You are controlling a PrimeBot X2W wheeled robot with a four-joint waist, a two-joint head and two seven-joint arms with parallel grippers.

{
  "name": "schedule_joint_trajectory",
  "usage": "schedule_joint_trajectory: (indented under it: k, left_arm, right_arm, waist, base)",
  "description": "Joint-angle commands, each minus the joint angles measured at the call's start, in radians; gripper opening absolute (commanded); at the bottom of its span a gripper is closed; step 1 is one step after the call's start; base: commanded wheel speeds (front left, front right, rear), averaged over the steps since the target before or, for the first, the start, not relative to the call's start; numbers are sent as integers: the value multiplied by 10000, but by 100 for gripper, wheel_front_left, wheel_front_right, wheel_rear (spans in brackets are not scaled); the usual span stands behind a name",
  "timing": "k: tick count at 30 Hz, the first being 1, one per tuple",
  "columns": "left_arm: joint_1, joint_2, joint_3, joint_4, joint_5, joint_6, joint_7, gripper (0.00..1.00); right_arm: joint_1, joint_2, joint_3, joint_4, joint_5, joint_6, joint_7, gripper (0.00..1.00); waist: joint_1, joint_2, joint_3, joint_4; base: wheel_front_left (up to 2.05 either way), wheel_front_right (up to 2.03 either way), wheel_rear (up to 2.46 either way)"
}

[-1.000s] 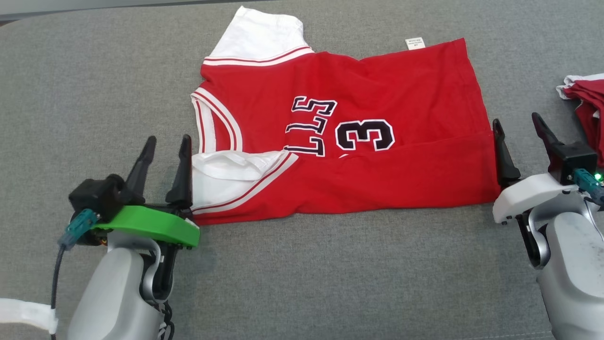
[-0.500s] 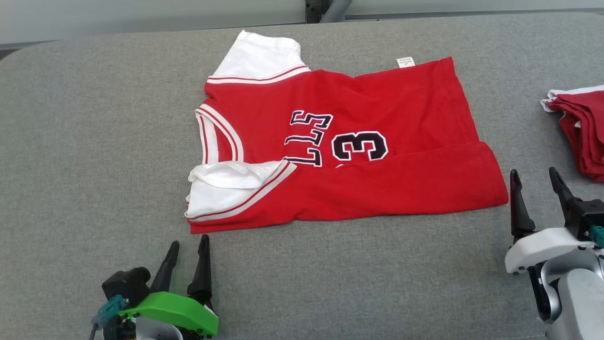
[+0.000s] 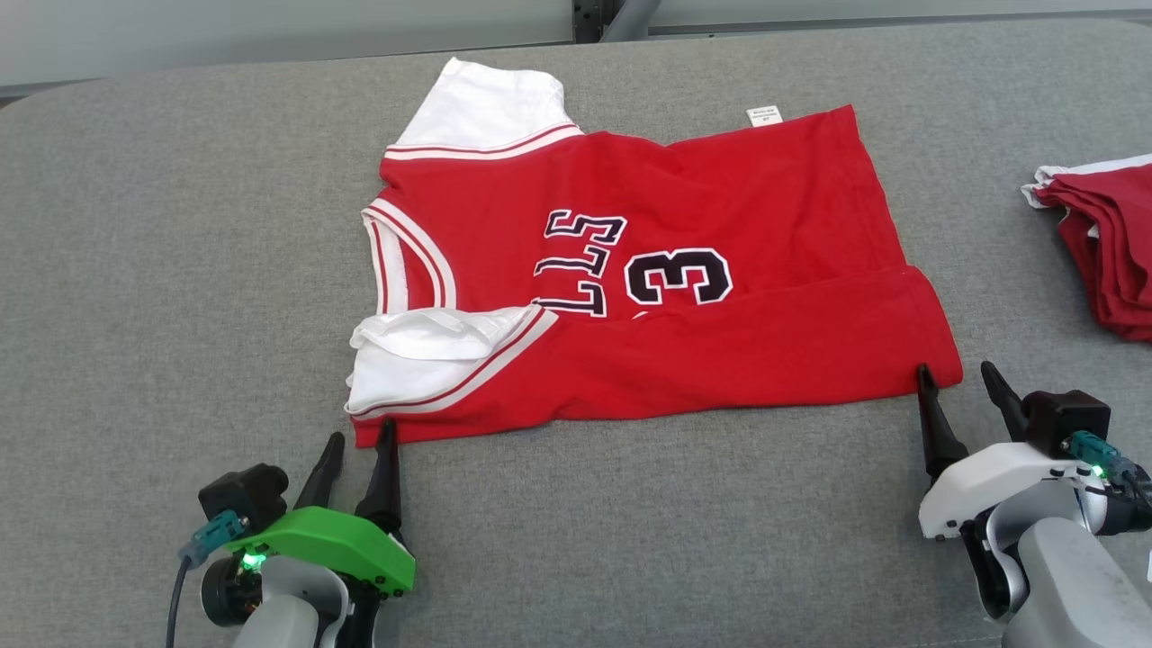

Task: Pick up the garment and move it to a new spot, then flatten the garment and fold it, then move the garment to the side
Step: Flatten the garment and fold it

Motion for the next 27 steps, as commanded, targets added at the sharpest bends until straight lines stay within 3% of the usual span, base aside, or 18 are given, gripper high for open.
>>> schedule_joint_trajectory:
  k: [1, 2, 3, 6, 7, 8, 9, 19, 27]
  left_arm:
    - [-121, -24, -23, 65, 28, -47, 4, 41]
    - [-190, -27, -58, 121, -8, -71, -17, 13]
    - [-251, -32, -94, 174, -49, -76, -30, 0]
    - [-385, -28, -238, 287, -87, -143, -122, 0]
    - [-401, -15, -292, 303, -92, -157, -137, 0]
    - [-409, 10, -336, 291, -91, -168, -186, 0]
    - [-387, 24, -371, 267, -124, -176, -235, 0]
    - [563, 394, -844, -1087, -787, -256, -419, 0]
    - [1728, 1366, -1671, -2326, -1518, -255, 260, 0]
  right_arm:
    - [-169, -68, 24, 63, 102, -15, -28, 100]
    - [-282, -79, 81, 240, 286, -16, -27, 100]
    - [-372, -88, 151, 428, 483, -15, -27, 100]
    - [-690, -147, 427, 886, 924, -16, -27, 100]
    - [-757, -158, 557, 1000, 1076, -15, -27, 93]
    - [-822, -201, 642, 1085, 1198, -15, -27, 39]
    - [-862, -260, 702, 1119, 1306, -15, -27, 0]
    - [-104, -879, 732, 137, 2233, -17, -27, 0]
    - [1161, -1457, 1188, -796, 2488, -17, -27, 0]
  waist:
    - [0, 0, 31, 4]
    - [0, 0, 56, 10]
    - [0, 0, 80, 19]
    - [0, 0, 133, 40]
    - [0, 0, 144, 55]
    - [0, 0, 151, 75]
    - [0, 0, 154, 103]
    - [0, 0, -20, 170]
    - [0, 0, -424, 89]
  base:
    - [0, 0, 0]
    - [0, 0, 0]
    - [0, 0, 0]
    - [0, 0, 0]
    - [0, 0, 0]
    - [0, 0, 0]
    - [0, 0, 0]
    - [0, 0, 0]
    - [0, 0, 0]
